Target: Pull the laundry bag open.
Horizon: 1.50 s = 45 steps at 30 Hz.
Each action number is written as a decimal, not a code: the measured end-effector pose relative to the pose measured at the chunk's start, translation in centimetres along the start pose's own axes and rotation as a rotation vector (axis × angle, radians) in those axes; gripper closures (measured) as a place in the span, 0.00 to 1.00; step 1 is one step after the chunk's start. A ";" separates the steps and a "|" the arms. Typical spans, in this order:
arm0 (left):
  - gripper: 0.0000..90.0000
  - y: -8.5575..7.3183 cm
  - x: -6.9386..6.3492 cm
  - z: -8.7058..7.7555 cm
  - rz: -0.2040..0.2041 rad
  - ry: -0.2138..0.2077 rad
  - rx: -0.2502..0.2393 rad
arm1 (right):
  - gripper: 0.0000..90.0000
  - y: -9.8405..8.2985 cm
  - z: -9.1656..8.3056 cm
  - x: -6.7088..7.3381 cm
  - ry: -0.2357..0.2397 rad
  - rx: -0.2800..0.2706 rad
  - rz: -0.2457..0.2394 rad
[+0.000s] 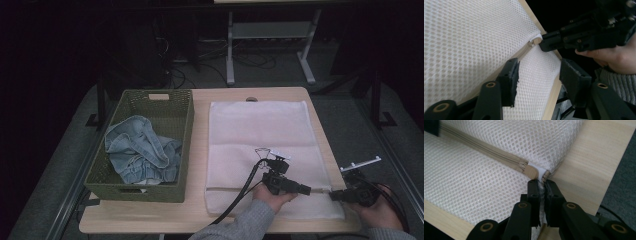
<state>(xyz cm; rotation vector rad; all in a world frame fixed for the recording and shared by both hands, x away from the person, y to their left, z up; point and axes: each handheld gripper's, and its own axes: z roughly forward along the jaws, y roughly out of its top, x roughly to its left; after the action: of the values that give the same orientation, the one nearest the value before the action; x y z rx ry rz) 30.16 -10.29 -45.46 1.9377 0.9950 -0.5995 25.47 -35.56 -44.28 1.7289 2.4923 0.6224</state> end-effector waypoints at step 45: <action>0.96 -0.6 1.7 1.3 -0.033 -0.136 -0.078 | 0.92 1.0 -3.3 3.3 0.160 -0.210 -0.134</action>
<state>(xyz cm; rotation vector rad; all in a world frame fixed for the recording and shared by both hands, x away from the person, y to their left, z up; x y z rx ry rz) 30.64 -10.48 -47.62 1.7906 0.9519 -0.6911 24.30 -33.25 -40.31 1.4795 2.5095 1.0049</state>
